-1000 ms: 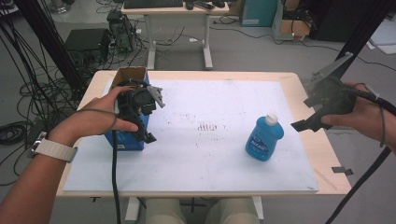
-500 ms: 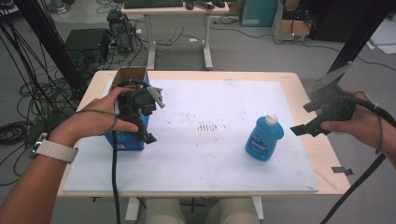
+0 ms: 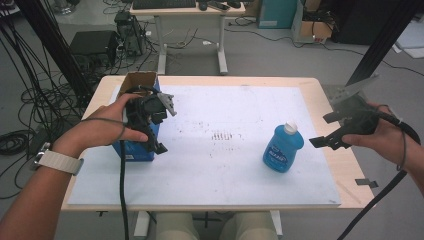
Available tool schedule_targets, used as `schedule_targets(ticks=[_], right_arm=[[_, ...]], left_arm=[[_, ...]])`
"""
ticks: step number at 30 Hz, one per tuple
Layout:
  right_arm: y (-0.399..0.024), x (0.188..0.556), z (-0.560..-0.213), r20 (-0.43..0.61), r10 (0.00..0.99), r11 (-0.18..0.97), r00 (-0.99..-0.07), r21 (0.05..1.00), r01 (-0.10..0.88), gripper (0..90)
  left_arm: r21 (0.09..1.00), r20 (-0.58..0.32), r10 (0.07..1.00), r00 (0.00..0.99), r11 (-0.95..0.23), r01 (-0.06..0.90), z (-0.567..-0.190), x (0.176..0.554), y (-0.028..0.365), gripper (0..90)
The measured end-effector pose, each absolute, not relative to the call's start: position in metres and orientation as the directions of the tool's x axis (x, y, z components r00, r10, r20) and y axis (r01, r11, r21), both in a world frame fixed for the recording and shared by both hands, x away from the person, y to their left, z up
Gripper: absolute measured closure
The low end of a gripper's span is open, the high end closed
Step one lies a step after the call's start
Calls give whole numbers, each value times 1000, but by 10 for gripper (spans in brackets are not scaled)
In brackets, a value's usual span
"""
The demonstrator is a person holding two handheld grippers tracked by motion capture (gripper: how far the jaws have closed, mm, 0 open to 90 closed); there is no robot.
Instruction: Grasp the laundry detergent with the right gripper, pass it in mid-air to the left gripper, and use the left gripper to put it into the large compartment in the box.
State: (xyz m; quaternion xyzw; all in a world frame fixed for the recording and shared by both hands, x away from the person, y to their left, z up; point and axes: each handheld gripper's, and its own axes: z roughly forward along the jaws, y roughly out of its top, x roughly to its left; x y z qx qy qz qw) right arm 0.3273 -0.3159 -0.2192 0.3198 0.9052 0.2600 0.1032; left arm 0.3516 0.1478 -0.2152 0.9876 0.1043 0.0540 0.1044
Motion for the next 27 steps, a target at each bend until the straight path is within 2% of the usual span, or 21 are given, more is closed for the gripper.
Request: schedule_targets(ticks=[27], right_arm=[[-323, 318, -242, -9, 636, 592, -772, 647, 480, 61]], left_arm=[[224, 83, 220, 972, -955, 196, -217, 351, 148, 96]])
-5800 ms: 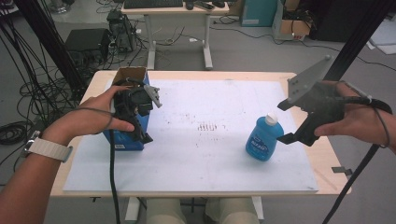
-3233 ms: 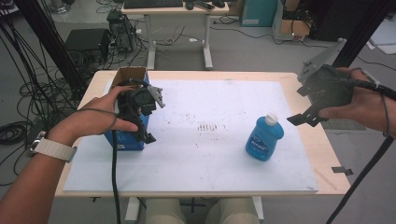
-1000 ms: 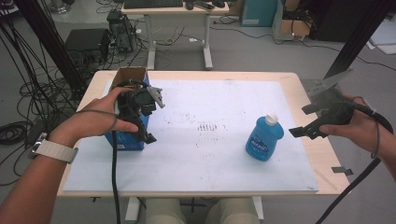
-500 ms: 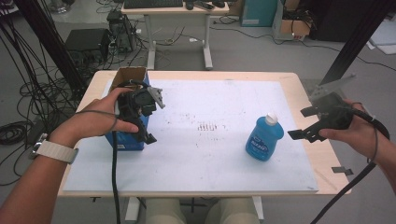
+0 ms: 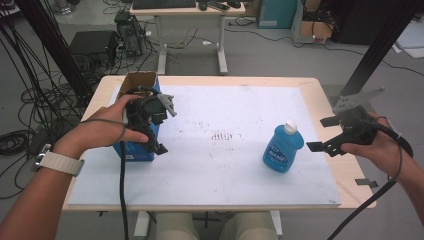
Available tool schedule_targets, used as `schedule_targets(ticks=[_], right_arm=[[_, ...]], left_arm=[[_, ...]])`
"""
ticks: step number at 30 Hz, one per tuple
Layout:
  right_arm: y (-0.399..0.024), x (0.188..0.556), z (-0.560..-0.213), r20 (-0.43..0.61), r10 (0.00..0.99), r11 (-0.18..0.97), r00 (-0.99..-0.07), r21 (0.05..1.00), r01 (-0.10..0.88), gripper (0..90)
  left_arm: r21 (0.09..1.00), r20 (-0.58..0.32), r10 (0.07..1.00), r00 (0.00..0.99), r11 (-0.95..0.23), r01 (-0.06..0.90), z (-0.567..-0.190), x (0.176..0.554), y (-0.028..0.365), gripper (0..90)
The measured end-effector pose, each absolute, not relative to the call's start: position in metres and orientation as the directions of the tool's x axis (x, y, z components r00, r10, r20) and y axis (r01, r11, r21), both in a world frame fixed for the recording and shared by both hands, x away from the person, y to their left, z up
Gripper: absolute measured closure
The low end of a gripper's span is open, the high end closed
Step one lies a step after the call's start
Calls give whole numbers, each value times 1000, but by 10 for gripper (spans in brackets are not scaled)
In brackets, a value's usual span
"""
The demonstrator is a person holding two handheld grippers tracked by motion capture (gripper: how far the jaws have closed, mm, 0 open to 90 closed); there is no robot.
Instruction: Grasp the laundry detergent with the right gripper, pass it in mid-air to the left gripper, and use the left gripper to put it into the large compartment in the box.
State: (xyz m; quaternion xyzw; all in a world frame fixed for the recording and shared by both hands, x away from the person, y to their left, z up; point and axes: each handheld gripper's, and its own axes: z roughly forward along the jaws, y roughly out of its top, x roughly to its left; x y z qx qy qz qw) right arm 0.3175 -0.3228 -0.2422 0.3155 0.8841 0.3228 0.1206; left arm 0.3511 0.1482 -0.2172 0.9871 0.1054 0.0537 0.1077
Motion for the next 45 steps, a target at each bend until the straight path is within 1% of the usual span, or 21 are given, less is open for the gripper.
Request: schedule_targets(ticks=[9, 10, 11, 18, 19, 21, 22, 23, 28, 30, 39, 41, 42, 44, 45], right_arm=[[-324, 313, -254, 10, 647, 552, -762, 683, 478, 59], [-324, 312, -255, 18, 654, 547, -756, 679, 490, 59], [-324, 313, -257, 17, 650, 543, -760, 689, 480, 58], [-325, 311, -263, 22, 654, 533, -756, 696, 481, 57], [-325, 310, -264, 30, 662, 527, -749, 692, 494, 57], [-325, 310, -266, 26, 658, 521, -753, 706, 480, 57], [-325, 308, -266, 36, 668, 516, -744, 698, 497, 57], [-326, 309, -268, 29, 659, 518, -752, 706, 482, 57], [-326, 306, -271, 40, 669, 503, -742, 711, 492, 57], [-327, 306, -272, 34, 662, 502, -749, 722, 477, 57], [-328, 305, -282, 41, 662, 489, -748, 733, 473, 57], [-327, 305, -285, 55, 669, 482, -741, 727, 489, 57], [-328, 306, -288, 47, 658, 484, -751, 738, 470, 57], [-327, 305, -290, 57, 670, 481, -741, 726, 491, 57], [-328, 306, -292, 51, 662, 481, -748, 736, 477, 57]], left_arm=[[223, 83, 224, 971, -954, 200, -217, 351, 150, 97], [224, 82, 225, 971, -953, 202, -217, 351, 150, 97], [223, 84, 226, 971, -953, 203, -218, 351, 150, 96], [225, 80, 230, 970, -952, 207, -219, 351, 151, 96], [223, 81, 229, 970, -953, 206, -219, 351, 151, 96], [224, 78, 232, 970, -952, 210, -220, 351, 151, 96], [224, 78, 233, 969, -952, 211, -220, 350, 151, 97], [223, 78, 233, 969, -952, 211, -220, 350, 151, 97], [224, 79, 234, 969, -951, 211, -220, 350, 150, 96], [221, 81, 228, 970, -953, 206, -220, 351, 150, 97], [222, 79, 230, 970, -953, 208, -221, 351, 149, 96], [223, 77, 228, 971, -953, 206, -222, 351, 149, 97], [222, 76, 231, 970, -952, 209, -222, 351, 148, 97], [221, 76, 230, 970, -953, 208, -222, 351, 149, 97], [222, 76, 231, 970, -952, 209, -222, 351, 149, 97]])
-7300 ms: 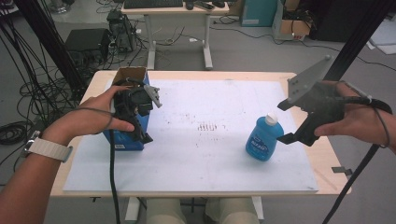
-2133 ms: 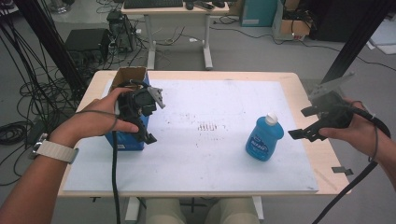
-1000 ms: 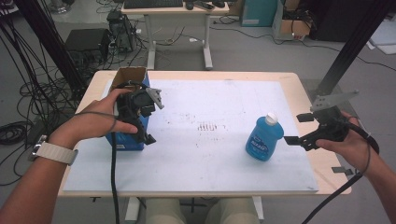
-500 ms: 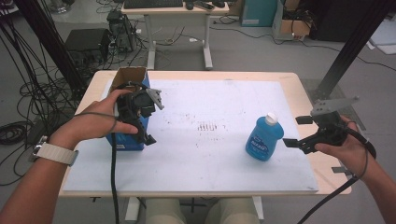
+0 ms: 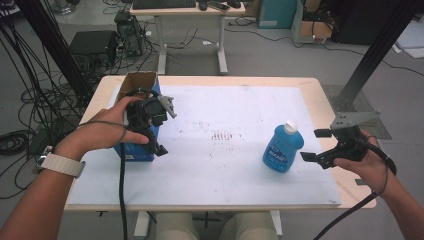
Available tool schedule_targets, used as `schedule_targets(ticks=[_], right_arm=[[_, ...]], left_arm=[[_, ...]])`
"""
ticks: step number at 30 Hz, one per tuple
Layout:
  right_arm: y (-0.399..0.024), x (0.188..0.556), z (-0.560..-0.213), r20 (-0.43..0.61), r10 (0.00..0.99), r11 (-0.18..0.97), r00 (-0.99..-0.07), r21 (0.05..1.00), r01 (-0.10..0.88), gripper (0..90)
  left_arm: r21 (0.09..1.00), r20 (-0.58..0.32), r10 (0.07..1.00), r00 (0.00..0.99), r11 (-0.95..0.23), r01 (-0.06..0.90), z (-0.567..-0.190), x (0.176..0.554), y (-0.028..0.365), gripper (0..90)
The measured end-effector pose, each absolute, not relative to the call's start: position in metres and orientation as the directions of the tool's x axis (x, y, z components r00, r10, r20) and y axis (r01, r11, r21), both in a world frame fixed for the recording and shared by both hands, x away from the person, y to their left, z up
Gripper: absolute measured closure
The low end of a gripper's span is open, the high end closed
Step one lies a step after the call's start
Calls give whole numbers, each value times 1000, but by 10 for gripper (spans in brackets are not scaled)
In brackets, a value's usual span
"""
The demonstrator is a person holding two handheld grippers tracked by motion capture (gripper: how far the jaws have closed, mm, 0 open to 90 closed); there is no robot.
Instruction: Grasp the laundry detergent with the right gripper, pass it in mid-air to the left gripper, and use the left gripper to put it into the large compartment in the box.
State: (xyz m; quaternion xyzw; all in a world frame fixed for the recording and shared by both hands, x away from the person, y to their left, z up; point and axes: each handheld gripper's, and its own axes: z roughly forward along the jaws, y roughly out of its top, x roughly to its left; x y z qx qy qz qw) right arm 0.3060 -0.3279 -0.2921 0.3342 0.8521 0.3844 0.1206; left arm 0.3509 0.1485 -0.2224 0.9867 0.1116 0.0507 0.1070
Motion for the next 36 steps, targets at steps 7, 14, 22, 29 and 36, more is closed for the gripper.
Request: schedule_targets(ticks=[7, 14, 22, 29, 36], right_arm=[[-329, 308, -297, 28, 652, 501, -757, 734, 459, 57], [-330, 307, -303, 25, 654, 493, -756, 744, 450, 56], [-331, 306, -309, 34, 666, 479, -746, 746, 462, 55], [-329, 305, -313, 46, 666, 464, -744, 756, 462, 55], [-329, 305, -317, 52, 667, 453, -743, 764, 460, 55]], left_arm=[[222, 75, 231, 970, -952, 209, -223, 351, 149, 97], [224, 74, 231, 970, -952, 210, -224, 351, 148, 97], [223, 72, 233, 970, -952, 212, -224, 351, 148, 97], [213, 71, 236, 969, -953, 217, -223, 350, 148, 97], [217, 69, 240, 968, -951, 221, -225, 349, 148, 97]])
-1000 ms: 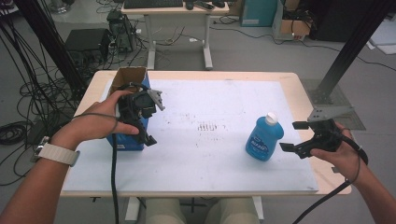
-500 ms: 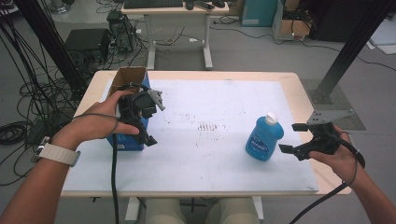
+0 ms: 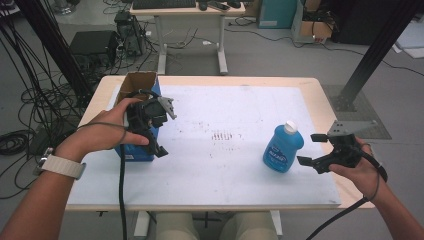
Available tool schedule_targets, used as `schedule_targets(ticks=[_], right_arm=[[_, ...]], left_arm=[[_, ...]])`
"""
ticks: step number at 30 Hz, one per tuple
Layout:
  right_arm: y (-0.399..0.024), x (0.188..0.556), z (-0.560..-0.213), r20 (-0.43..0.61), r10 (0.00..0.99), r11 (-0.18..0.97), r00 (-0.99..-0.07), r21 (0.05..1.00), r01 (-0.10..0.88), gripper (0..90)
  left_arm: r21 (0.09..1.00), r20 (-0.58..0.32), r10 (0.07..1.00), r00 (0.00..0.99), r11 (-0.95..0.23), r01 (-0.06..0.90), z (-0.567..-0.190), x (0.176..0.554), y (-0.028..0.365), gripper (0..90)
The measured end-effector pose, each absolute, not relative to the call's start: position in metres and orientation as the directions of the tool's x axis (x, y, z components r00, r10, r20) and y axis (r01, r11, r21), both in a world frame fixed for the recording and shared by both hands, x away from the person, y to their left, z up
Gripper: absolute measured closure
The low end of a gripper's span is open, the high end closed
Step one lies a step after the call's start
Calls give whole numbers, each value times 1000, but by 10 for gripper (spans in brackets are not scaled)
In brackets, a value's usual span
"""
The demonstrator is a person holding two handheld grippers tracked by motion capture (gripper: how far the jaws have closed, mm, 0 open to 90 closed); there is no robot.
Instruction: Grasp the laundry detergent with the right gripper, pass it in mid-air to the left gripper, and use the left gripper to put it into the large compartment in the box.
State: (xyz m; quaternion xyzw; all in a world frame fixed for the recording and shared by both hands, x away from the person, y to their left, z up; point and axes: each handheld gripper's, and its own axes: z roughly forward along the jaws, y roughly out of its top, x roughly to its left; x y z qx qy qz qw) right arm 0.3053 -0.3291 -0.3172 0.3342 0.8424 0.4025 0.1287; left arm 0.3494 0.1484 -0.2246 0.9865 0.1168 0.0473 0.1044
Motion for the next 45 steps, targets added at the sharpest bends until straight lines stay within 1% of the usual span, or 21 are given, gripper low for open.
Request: schedule_targets(ticks=[45], right_arm=[[-332, 302, -343, 73, 669, 400, -739, 803, 441, 50]], left_arm=[[215, 67, 243, 968, -951, 224, -227, 348, 148, 97]])
